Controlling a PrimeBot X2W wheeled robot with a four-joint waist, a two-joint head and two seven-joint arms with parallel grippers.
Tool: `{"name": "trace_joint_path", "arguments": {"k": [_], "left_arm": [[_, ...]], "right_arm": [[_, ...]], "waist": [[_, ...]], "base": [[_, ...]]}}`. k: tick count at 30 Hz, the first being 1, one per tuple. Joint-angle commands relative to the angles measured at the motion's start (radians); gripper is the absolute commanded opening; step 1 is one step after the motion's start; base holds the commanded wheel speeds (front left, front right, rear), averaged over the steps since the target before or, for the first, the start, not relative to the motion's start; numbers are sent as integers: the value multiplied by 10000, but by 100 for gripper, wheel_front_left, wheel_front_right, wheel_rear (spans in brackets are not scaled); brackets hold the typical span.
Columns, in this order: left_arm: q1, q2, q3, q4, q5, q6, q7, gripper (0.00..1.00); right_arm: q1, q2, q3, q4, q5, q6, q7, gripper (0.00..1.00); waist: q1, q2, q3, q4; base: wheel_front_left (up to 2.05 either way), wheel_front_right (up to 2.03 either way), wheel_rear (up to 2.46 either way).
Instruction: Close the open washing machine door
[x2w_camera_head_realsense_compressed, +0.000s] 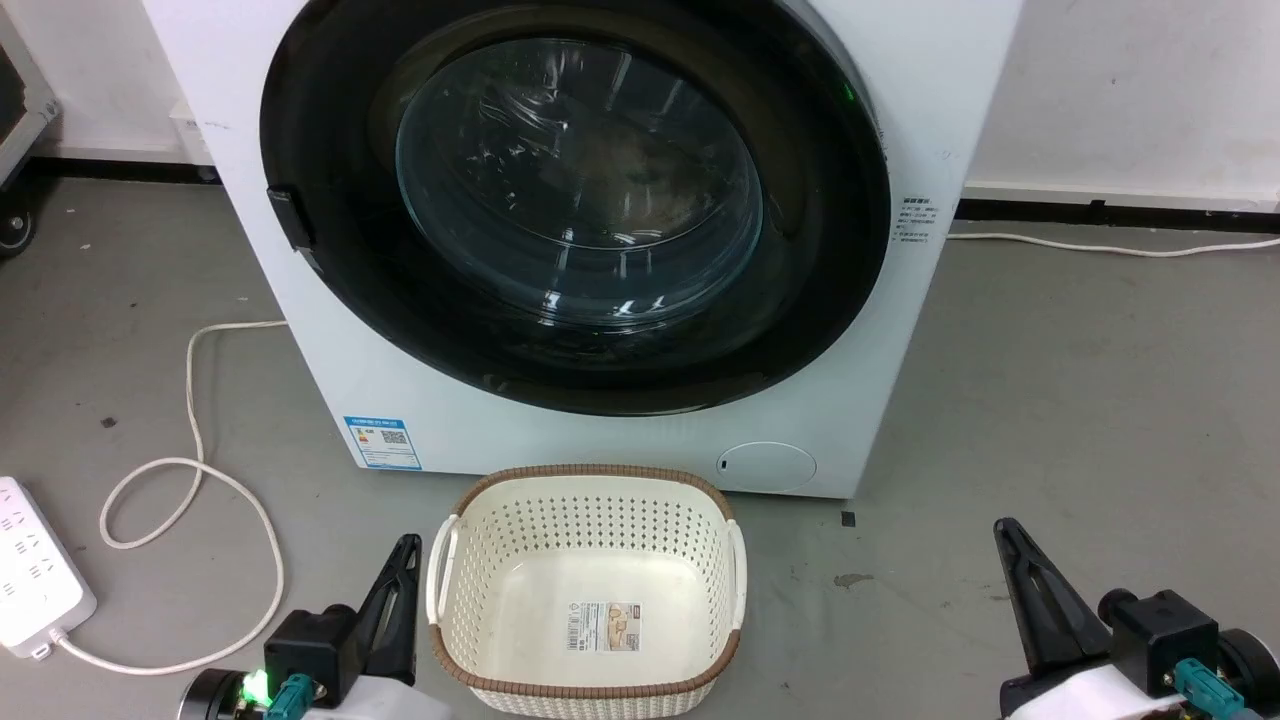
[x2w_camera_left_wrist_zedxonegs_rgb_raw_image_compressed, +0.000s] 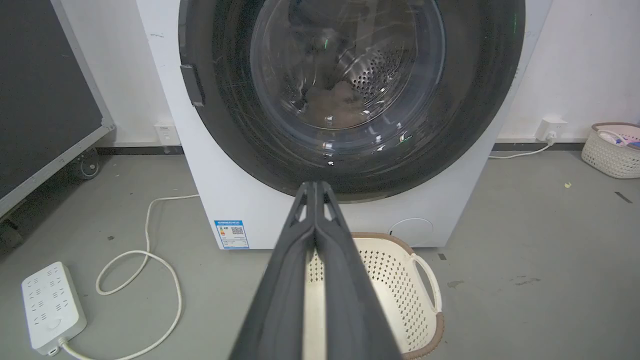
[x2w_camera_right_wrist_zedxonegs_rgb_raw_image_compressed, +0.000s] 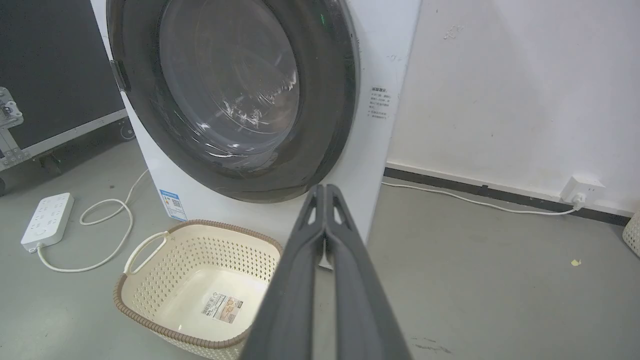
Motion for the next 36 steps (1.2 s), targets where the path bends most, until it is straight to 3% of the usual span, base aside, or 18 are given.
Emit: {"name": "trace_joint_path", "arguments": {"k": [1,36], "left_arm": [[-124,-42,32,-85,82,81,63,0],[-352,-158,211,-509,490,502,922,0]], "right_arm": [[-193,28,25,-78,-7,-5,67,0],[-457,46,189,-185,-20,-8,929,0]], "waist": [[0,0,4,0],[0,0,74,-4]], "base": [[0,0,0],[0,0,0]]}}
